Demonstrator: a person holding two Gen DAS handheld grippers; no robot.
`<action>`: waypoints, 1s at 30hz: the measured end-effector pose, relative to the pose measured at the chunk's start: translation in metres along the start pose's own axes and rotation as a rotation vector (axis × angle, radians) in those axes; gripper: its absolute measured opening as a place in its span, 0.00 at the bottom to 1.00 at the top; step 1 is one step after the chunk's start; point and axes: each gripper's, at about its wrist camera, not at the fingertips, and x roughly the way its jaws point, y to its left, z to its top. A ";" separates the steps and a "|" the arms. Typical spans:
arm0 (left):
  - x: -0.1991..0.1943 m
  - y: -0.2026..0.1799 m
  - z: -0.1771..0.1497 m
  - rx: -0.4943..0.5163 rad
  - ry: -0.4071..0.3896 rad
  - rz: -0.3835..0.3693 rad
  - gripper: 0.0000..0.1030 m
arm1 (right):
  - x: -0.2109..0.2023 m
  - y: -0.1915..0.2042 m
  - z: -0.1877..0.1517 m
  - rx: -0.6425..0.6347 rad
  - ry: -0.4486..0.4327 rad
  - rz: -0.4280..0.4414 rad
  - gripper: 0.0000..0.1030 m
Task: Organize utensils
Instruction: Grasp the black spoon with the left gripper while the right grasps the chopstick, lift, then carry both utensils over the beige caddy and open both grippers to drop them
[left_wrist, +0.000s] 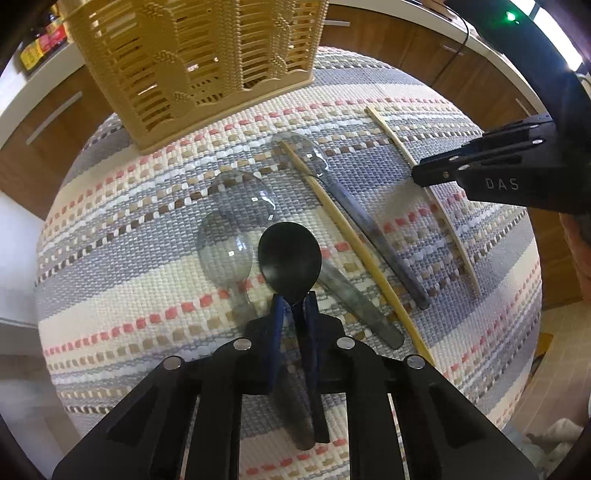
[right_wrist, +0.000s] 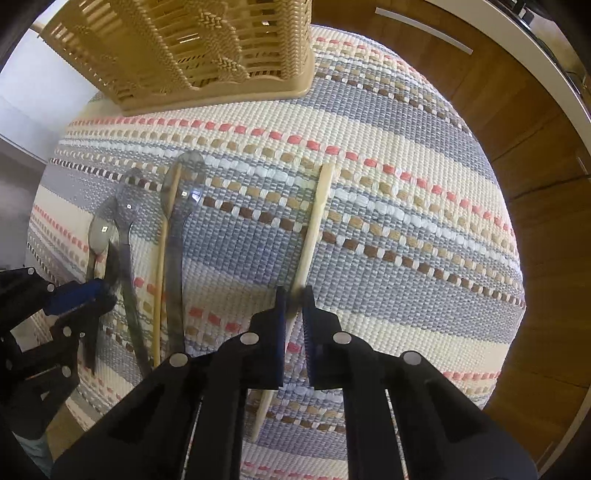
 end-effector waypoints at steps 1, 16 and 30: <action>0.000 0.004 -0.002 -0.004 -0.007 -0.003 0.08 | 0.000 0.001 0.000 0.000 -0.001 0.000 0.06; -0.073 0.030 -0.011 -0.076 -0.310 -0.083 0.05 | -0.057 -0.017 -0.027 -0.024 -0.209 0.122 0.04; -0.214 0.044 0.026 -0.079 -0.784 -0.058 0.05 | -0.181 0.000 -0.007 -0.122 -0.650 0.168 0.04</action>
